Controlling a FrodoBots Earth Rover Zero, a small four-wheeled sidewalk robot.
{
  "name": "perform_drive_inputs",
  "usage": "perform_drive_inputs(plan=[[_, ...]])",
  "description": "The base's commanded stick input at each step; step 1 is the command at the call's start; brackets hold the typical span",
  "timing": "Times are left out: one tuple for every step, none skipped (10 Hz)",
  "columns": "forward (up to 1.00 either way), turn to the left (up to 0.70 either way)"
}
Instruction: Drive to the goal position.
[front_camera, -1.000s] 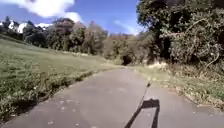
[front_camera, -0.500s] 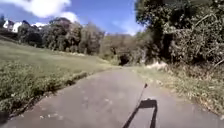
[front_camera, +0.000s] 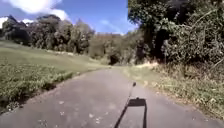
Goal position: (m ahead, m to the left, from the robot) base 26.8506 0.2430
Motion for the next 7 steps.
perform_drive_inputs(plan=[[1.00,0.00],[1.00,0.00],[1.00,0.00],[1.00,0.00],[1.00,0.00],[1.00,0.00],[1.00,0.00]])
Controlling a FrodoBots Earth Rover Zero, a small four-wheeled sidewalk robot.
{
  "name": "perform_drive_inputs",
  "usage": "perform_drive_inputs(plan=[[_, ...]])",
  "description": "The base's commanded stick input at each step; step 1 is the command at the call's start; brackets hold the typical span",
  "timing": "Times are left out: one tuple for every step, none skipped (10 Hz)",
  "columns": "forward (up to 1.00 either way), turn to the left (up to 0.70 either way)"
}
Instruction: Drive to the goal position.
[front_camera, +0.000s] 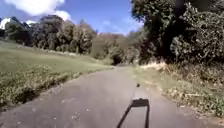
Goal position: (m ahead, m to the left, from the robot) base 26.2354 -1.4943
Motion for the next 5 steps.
perform_drive_inputs(plan=[[1.00,0.00],[1.00,0.00],[1.00,0.00],[1.00,0.00],[1.00,0.00]])
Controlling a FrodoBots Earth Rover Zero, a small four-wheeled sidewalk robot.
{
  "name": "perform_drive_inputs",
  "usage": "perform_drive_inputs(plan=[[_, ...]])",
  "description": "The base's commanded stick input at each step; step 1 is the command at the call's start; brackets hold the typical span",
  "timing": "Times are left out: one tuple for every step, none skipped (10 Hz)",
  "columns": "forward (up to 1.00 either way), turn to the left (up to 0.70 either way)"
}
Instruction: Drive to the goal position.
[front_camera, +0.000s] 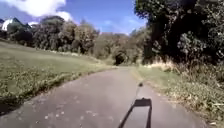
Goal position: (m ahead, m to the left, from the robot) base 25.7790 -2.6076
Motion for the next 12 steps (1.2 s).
perform_drive_inputs(plan=[[1.00,0.00],[1.00,0.00],[1.00,0.00],[1.00,0.00],[1.00,0.00],[1.00,0.00],[1.00,0.00],[1.00,0.00],[1.00,0.00],[1.00,0.00],[1.00,0.00],[1.00,0.00]])
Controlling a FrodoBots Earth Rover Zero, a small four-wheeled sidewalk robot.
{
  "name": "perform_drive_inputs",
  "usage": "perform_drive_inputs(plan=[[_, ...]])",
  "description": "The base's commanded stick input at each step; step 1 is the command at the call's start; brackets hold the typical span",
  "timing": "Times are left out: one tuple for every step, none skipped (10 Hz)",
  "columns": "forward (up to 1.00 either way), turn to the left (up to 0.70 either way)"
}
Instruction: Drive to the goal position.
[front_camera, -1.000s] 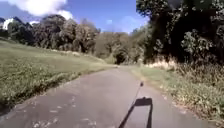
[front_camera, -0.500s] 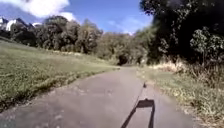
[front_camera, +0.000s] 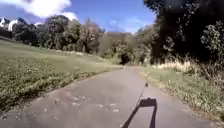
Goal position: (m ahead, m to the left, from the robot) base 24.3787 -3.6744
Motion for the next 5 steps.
perform_drive_inputs(plan=[[1.00,0.00],[1.00,0.00],[1.00,0.00],[1.00,0.00],[1.00,0.00]])
